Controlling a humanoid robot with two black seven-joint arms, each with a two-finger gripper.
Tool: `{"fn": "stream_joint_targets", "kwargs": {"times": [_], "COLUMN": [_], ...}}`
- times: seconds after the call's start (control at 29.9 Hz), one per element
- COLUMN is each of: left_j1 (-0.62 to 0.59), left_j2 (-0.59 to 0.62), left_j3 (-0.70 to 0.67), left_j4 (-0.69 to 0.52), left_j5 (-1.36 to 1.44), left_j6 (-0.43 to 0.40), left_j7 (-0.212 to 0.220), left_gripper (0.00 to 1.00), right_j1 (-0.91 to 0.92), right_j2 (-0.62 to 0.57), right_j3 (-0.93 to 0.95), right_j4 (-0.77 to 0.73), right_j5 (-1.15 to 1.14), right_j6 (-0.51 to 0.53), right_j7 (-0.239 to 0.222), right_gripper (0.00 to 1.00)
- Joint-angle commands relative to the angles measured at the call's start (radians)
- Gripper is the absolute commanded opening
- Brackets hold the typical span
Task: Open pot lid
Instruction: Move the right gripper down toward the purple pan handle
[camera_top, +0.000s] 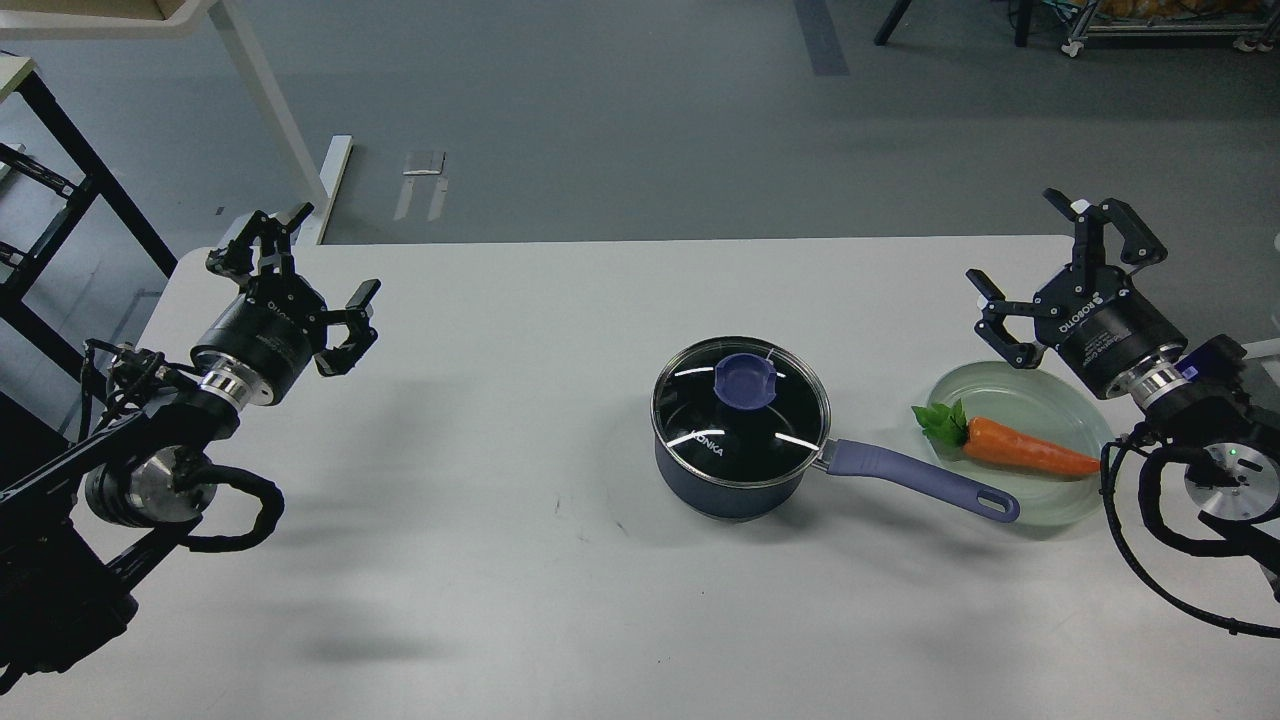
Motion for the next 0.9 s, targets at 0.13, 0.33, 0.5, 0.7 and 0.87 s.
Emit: {"fn": "stream_joint_targets", "kwargs": {"times": [0.13, 0.33, 0.5, 0.7, 0.87], "left_j1": [0.0, -0.015, -0.049, -0.054, -0.054], "left_j2": [0.002, 0.054, 0.07, 0.074, 0.08], "left_j3": [0.006, 0.023, 0.023, 0.023, 0.023], "left_j4": [0.001, 0.023, 0.021, 0.006, -0.01], "left_j5": [0.014, 0.012, 0.021, 0.04, 0.04], "left_j6": [0.002, -0.024, -0.045, -0.056, -0.055], "left_j7": [0.001, -0.001, -0.002, -0.019, -0.03], "left_gripper": [0.99, 0.99, 0.99, 0.99, 0.99], "right_j1": [0.002, 0.026, 0.063, 0.196, 0.319], "right_j2": [-0.02, -0.1, -0.259, -0.408, -0.444], "right_j3": [-0.009, -0.006, 0.009, 0.012, 0.008], "right_j4": [0.002, 0.054, 0.204, 0.341, 0.443], "right_j5": [-0.013, -0.095, -0.337, -0.766, -1.243], "right_j6": [0.008, 0.006, -0.006, -0.035, -0.063], "right_j7": [0.0, 0.0, 0.0, 0.0, 0.0], "right_gripper": [1.0, 1.0, 1.0, 1.0, 1.0]}}
